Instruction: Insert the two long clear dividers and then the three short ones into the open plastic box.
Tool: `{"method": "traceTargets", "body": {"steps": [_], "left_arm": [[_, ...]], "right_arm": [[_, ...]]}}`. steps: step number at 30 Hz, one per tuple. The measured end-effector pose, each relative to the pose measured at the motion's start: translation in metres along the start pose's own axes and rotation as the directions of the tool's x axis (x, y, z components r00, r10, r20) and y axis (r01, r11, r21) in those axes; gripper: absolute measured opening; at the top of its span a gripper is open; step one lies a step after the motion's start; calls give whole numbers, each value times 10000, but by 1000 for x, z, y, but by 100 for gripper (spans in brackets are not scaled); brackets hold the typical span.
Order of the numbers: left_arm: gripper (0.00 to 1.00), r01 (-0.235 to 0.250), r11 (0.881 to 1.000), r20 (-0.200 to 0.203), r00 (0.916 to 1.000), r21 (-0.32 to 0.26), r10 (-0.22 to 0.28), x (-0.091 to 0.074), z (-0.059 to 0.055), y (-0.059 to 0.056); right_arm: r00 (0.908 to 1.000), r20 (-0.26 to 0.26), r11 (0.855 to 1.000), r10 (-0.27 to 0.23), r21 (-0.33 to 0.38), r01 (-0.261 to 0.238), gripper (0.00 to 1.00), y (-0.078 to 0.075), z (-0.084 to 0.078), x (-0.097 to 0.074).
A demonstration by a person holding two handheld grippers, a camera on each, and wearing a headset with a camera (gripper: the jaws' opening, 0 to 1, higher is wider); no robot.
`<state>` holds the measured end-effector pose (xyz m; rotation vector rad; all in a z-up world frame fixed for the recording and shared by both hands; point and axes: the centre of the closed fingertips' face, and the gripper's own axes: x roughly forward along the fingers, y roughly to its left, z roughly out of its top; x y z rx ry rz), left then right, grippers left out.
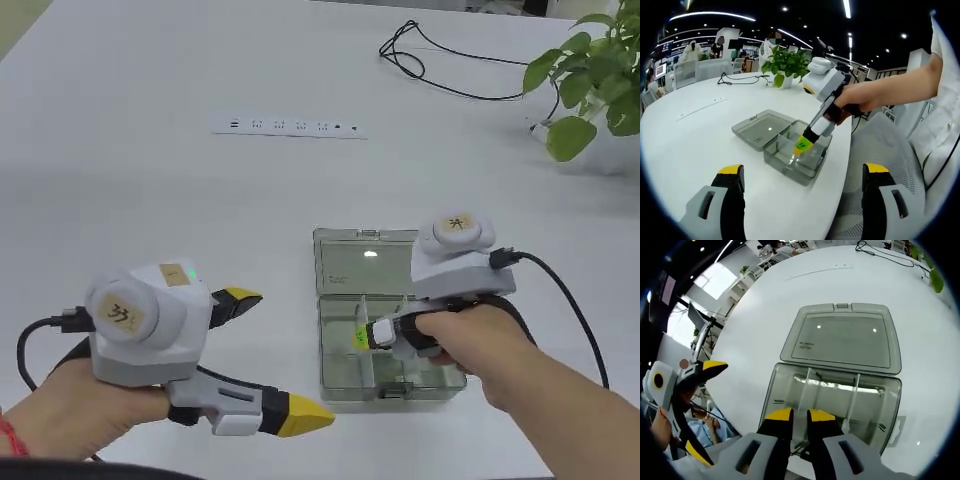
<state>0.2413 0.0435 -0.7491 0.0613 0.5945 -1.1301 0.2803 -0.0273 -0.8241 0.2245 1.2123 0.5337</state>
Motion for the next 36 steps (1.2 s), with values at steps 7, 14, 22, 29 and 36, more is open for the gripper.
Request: {"method": "traceTargets", "body": {"steps": [7, 14, 22, 29, 36], "left_arm": [[100, -136, 9999, 87, 9999, 0, 136, -2, 5, -3], [100, -198, 9998, 79, 9998, 46, 197, -3, 7, -9], [100, -371, 9993, 127, 9992, 32, 371, -5, 9, -11], [100, -580, 9983, 234, 9981, 77, 578, -9, 13, -14], [100, -718, 9974, 399, 9966, 7, 717, -11, 16, -16]], "right_arm": [[9978, 558, 9993, 358, 36, -361, 16, -2, 8, -16], [9904, 1137, 9967, 782, -292, -754, 19, -2, 21, -39], [9791, 1502, 9795, 1370, -1682, -1113, 29, 9, 29, -67], [9766, 1302, 9509, 1714, -2811, -1294, 34, 9, 23, -88], [9796, 916, 9049, 1787, -4063, -1271, 42, -5, 12, -108]]}}
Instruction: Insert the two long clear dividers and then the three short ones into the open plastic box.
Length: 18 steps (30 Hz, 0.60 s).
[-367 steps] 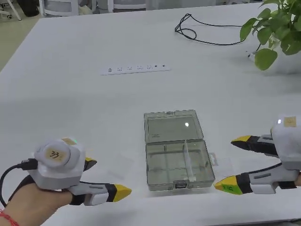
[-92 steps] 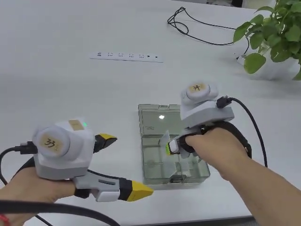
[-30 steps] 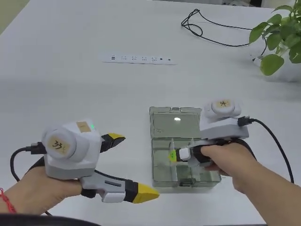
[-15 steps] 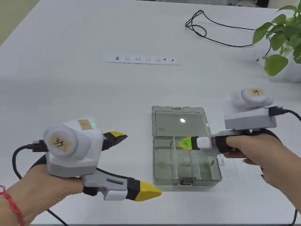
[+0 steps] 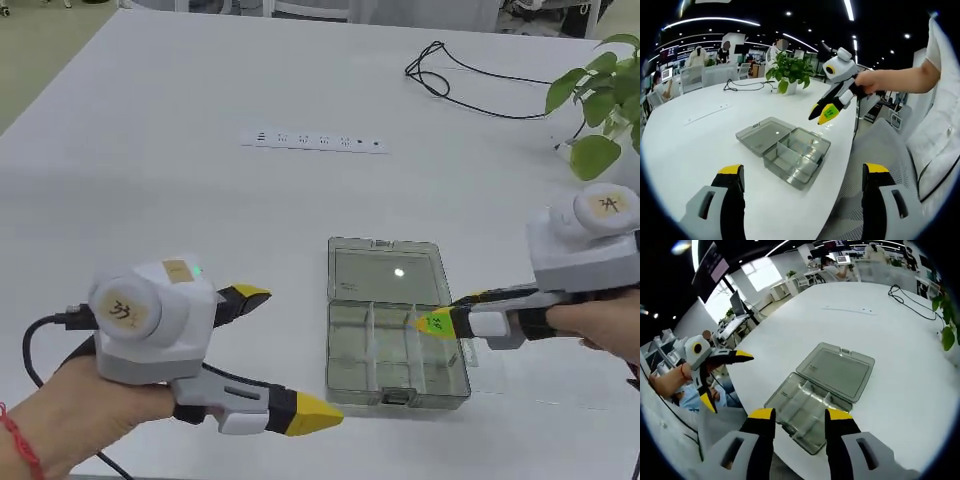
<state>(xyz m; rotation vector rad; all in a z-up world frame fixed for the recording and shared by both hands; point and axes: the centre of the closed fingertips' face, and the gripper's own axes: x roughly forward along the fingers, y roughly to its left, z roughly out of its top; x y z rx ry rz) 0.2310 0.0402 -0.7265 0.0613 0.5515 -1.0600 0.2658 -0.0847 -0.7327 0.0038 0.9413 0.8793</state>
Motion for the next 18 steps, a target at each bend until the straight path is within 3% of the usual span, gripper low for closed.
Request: {"method": "traceTargets", "body": {"steps": [5, 9, 12, 13, 16, 18], "left_arm": [[100, -73, 10000, -12, 10000, 0, 73, -3, 0, 0], [100, -111, 9999, -15, 9999, 3, 111, -4, 0, 0], [100, -125, 9999, 8, 9999, -7, 125, -5, 0, 1], [100, -135, 9999, 7, 9999, -1, 135, -5, 0, 1], [100, -176, 9998, 12, 9998, -25, 176, -6, 0, 2], [100, -193, 9998, -1, 9998, -10, 193, -7, 0, 2]], "right_arm": [[9968, -797, 9851, -35, -1716, -102, 51, -8, -16, -11], [9950, -987, 9691, 153, -2435, -391, 55, -9, -20, -15], [9915, -1298, 9447, 127, -3235, -544, 56, -16, -25, -18], [9899, -1411, 9423, 131, -3294, -594, 56, -17, -27, -18], [9842, -1756, 9034, 223, -4182, -951, 58, -22, -35, -19], [9784, -2057, 8907, 228, -4403, -1133, 60, -25, -41, -18]]}}
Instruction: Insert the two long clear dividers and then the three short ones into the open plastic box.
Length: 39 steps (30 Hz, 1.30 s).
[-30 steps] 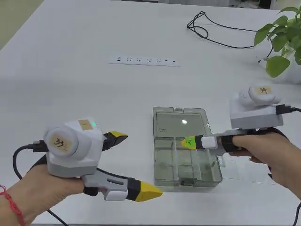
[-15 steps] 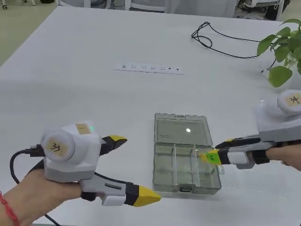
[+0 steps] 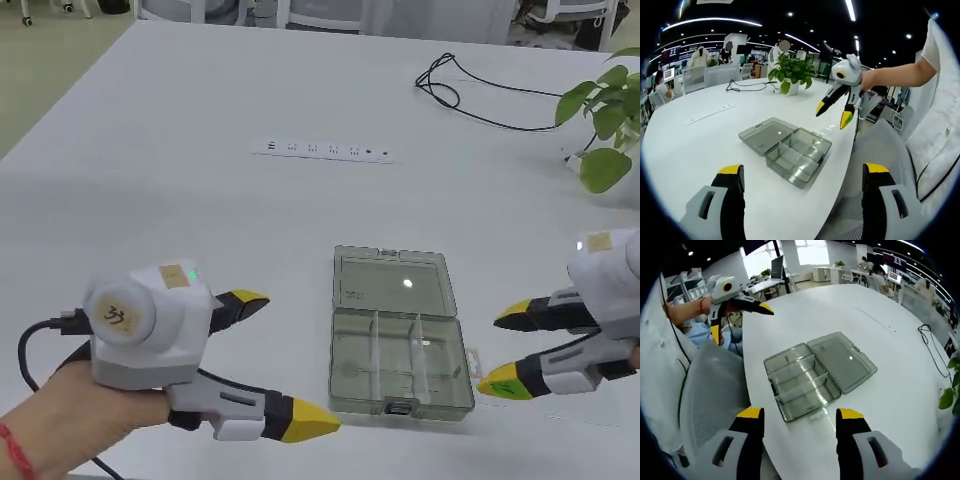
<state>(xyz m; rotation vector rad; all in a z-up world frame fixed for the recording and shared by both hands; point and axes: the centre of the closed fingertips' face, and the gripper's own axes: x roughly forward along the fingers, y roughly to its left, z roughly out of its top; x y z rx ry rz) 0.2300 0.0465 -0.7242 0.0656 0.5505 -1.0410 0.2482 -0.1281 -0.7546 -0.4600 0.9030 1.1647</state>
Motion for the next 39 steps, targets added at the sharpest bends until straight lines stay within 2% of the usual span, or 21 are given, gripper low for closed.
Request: {"method": "traceTargets", "body": {"steps": [1, 3, 4, 7, 8, 11, 15, 17, 18, 19, 24, 27, 33, 35, 36, 39], "left_arm": [[100, 4, 10000, 2, 10000, -14, -4, 0, 0, 0], [100, -5, 10000, -25, 10000, -32, 5, -1, -1, 0], [100, -5, 10000, -32, 10000, -41, 5, -1, -1, -1], [100, -40, 10000, -38, 10000, -85, 40, -2, -2, 0], [100, -54, 9999, -39, 10000, -112, 54, -2, -2, 0], [100, -70, 9999, -34, 10000, -136, 70, -2, -2, 1], [100, -101, 9997, -21, 9999, -204, 101, -3, -3, 1], [100, -116, 9997, -37, 9999, -225, 115, -3, -3, 1], [100, -130, 9996, -41, 9999, -239, 129, -3, -4, 2], [100, -135, 9996, -33, 9999, -263, 134, -3, -4, 1], [100, -175, 9992, -37, 9998, -356, 174, -4, -5, 1], [100, -202, 9991, -64, 9998, -370, 199, -4, -6, 2], [100, -210, 9989, -38, 9998, -430, 209, -4, -6, 3], [100, -210, 9988, -52, 9998, -436, 208, -3, -6, 3], [100, -201, 9988, -60, 9998, -437, 199, -3, -6, 3], [100, -151, 9989, -57, 9999, -435, 149, -2, -6, 3]], "right_arm": [[9999, -150, 9999, 14, -111, -15, 60, -1, -4, 1], [9988, -482, 9969, 96, -772, -133, 60, -4, -13, 4], [9982, -591, 9970, 128, -760, -173, 60, -5, -16, 6], [9938, -1083, 9887, 269, -1439, -425, 59, -6, -26, 10], [9909, -1334, 9873, 202, -1537, -408, 59, -9, -32, 12], [9863, -1623, 9797, 280, -1915, -593, 58, -22, -49, 26], [9747, -2230, 9571, 171, -2782, -804, 55, -23, -58, 33], [9673, -2536, 9516, 49, -2961, -825, 53, -27, -68, 37], [9641, -2655, 9426, 10, -3216, -896, 52, -30, -71, 40], [9612, -2759, 9399, 3, -3281, -945, 52, -31, -73, 41], [9550, -2964, 9341, -96, -3435, -972, 49, -40, -79, 50], [9484, -3169, 9290, -135, -3547, -1053, 47, -44, -85, 54], [9412, -3375, 9299, -134, -3502, -1124, 46, -47, -91, 56], [9384, -3446, 9238, -232, -3662, -1117, 46, -46, -94, 56], [9396, -3409, 9192, -304, -3787, -1076, 45, -48, -92, 56], [9419, -3347, 9207, -289, -3758, -1052, 44, -48, -91, 56]]}}
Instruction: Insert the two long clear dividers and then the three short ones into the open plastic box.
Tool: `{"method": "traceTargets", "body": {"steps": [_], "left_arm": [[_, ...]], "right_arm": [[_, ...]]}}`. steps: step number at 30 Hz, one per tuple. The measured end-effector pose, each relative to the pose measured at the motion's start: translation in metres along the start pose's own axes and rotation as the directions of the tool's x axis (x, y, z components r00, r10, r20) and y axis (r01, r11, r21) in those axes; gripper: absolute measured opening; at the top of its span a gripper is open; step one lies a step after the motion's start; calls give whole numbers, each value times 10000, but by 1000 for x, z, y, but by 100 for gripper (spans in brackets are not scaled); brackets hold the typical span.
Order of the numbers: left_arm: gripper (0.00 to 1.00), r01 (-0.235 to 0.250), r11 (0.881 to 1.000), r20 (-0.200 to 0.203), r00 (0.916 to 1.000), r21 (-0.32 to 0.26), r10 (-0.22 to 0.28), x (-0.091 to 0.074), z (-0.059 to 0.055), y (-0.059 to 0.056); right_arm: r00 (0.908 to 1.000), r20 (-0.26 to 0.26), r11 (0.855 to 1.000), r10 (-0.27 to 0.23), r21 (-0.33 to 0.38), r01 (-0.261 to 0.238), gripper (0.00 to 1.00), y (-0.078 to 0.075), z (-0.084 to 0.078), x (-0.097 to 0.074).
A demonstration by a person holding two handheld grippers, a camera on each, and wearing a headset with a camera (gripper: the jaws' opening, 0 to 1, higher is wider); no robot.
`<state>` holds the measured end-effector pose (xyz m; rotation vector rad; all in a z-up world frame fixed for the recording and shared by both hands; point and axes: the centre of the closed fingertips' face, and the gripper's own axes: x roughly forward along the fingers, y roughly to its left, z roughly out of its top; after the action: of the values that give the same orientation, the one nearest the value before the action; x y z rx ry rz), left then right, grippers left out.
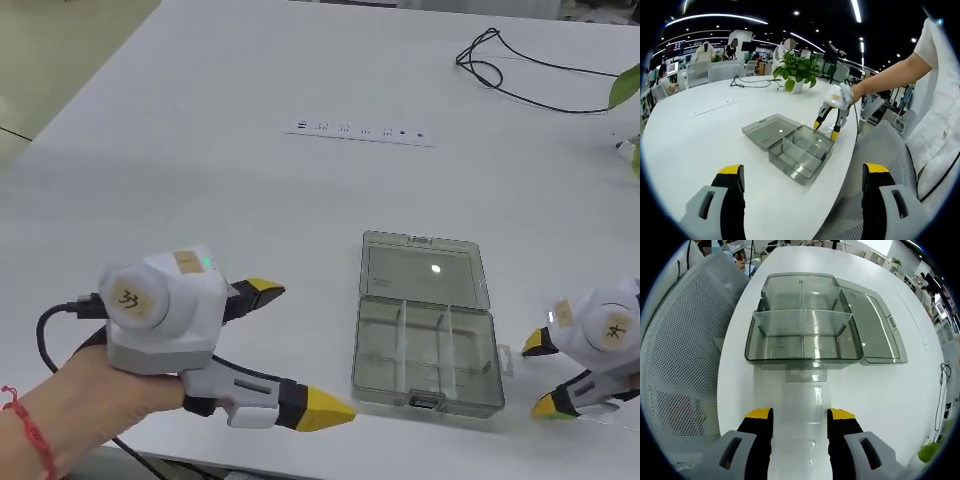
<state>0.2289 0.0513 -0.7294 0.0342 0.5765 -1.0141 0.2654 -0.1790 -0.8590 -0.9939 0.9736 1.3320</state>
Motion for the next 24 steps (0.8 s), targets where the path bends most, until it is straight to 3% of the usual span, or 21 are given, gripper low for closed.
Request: {"method": "traceTargets", "body": {"steps": [9, 24], "left_arm": [[100, 45, 10000, -32, 10000, 36, -45, 0, 0, 0], [100, 54, 9999, -30, 10000, 87, -53, -1, 1, 0]], "right_arm": [[10000, -40, 10000, -51, 49, 51, 34, -2, -1, -2], [9994, -4, 9990, -336, 289, 336, 33, 0, -2, -8]]}}
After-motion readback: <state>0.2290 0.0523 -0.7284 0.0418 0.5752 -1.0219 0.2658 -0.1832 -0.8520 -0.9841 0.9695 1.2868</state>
